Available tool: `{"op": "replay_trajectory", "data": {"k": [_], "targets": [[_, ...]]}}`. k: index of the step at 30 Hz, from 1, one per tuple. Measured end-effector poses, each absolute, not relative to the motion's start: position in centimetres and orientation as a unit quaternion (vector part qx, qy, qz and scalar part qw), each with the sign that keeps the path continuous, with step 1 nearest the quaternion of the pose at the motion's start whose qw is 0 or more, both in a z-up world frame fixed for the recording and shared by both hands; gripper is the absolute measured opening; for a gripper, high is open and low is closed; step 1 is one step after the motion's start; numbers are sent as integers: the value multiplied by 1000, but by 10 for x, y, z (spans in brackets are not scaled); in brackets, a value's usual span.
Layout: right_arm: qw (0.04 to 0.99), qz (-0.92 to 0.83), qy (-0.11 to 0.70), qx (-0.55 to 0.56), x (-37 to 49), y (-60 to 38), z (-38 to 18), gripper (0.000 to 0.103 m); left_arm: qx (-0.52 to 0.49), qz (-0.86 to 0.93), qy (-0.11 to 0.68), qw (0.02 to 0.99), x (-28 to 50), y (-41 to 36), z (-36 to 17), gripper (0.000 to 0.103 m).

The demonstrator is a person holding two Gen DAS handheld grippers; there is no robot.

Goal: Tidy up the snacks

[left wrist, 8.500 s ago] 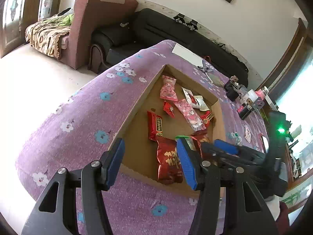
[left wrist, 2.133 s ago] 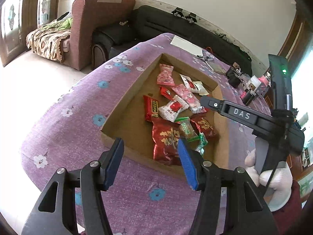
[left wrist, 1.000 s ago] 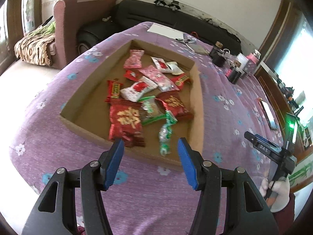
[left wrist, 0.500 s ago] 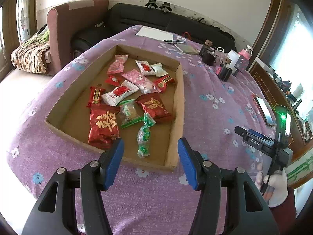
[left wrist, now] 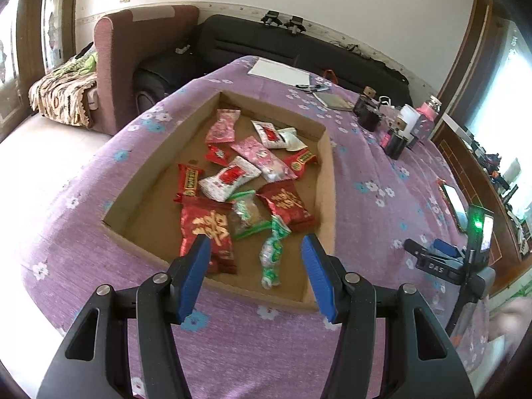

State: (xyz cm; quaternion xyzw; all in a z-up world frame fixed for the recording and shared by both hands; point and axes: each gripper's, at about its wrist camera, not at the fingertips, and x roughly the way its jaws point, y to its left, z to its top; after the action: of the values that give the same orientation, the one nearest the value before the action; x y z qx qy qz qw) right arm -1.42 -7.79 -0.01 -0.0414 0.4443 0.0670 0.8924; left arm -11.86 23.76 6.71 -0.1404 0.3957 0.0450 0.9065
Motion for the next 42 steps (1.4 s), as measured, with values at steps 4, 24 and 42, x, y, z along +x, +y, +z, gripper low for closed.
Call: {"op": "replay_trajectory", "data": {"k": [4,24,42], "targets": [[892,67,444,-41,-14,-78,0,103,-147,45,395,906,-114,240,63,56],[892,68,446,-41,-14,-78,0,103,-139,58,392,907,-122,248,67,56],[891,68,446,-40,-13,-78,0,103,-131,55,386,912,-123,239,71,56]]}}
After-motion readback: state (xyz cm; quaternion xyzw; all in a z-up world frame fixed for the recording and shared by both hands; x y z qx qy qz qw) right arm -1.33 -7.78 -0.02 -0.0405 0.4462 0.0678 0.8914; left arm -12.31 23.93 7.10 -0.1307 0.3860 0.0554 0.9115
